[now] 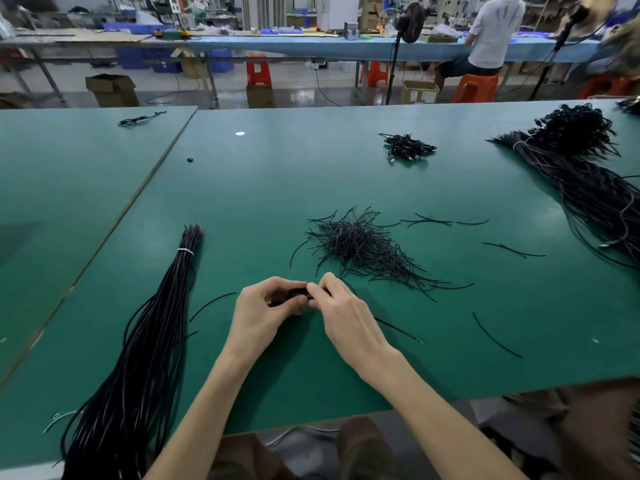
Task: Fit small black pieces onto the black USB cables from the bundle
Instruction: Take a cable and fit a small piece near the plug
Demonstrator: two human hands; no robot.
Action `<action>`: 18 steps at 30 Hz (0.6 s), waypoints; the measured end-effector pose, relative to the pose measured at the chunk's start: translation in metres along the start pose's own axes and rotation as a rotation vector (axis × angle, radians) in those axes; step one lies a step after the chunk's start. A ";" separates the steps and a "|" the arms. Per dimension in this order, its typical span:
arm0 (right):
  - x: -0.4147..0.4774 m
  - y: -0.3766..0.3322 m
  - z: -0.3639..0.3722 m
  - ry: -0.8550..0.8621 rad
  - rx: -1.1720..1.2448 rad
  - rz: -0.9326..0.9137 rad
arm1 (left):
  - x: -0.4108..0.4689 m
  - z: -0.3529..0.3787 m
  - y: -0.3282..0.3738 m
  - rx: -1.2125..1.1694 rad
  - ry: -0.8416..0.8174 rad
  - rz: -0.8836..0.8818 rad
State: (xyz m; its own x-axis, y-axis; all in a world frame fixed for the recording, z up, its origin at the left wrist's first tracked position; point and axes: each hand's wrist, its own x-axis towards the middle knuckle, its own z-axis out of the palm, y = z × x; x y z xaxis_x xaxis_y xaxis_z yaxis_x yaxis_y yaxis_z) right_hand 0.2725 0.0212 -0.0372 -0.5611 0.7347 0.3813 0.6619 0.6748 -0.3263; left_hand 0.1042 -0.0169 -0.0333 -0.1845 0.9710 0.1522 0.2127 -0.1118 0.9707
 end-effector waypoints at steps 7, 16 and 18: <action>0.002 0.000 0.002 -0.018 0.014 -0.019 | 0.000 0.000 0.002 -0.033 0.055 0.000; 0.002 -0.007 -0.002 0.071 -0.057 -0.042 | 0.000 0.001 0.002 -0.019 0.113 0.033; 0.001 -0.009 -0.003 0.098 -0.079 -0.033 | 0.000 0.001 0.002 -0.022 0.112 0.031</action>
State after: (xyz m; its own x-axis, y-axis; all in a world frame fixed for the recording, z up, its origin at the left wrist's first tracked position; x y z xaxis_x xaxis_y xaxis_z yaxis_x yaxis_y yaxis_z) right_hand 0.2675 0.0158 -0.0318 -0.5345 0.6994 0.4744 0.6830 0.6881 -0.2449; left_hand 0.1056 -0.0165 -0.0316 -0.2848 0.9373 0.2011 0.1994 -0.1473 0.9688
